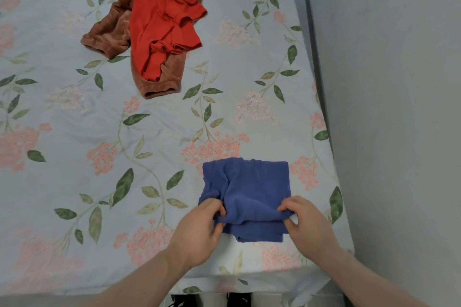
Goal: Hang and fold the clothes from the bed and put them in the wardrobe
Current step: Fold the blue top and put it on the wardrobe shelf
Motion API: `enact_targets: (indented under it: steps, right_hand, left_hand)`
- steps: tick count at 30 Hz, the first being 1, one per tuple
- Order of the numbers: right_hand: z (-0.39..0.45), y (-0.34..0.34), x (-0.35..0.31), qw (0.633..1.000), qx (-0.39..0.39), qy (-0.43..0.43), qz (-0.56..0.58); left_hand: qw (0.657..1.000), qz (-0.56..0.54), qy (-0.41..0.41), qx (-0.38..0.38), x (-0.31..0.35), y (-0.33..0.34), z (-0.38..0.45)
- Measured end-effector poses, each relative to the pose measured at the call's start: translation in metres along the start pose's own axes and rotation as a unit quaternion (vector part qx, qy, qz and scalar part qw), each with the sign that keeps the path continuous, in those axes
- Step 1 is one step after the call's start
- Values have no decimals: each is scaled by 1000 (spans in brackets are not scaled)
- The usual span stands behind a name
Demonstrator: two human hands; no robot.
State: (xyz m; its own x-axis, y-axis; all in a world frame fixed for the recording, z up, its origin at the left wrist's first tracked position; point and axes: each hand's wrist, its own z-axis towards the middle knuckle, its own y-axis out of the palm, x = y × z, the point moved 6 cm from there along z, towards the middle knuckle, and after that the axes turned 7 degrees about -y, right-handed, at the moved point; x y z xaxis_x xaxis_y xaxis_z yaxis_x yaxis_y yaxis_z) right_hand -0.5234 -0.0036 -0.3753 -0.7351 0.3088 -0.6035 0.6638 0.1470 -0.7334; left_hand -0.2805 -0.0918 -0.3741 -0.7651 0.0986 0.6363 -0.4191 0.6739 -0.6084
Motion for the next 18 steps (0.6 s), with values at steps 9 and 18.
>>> enact_targets:
  steps: [9, 18]
  right_hand:
    - [-13, 18, -8, 998, 45, 43, -9]
    - [-10, 65, -1, 991, -95, 96, 5]
  left_hand:
    - [994, 101, -44, -1, 18, 11, -1]
    - [965, 219, -5, -144, 18, 50, 12]
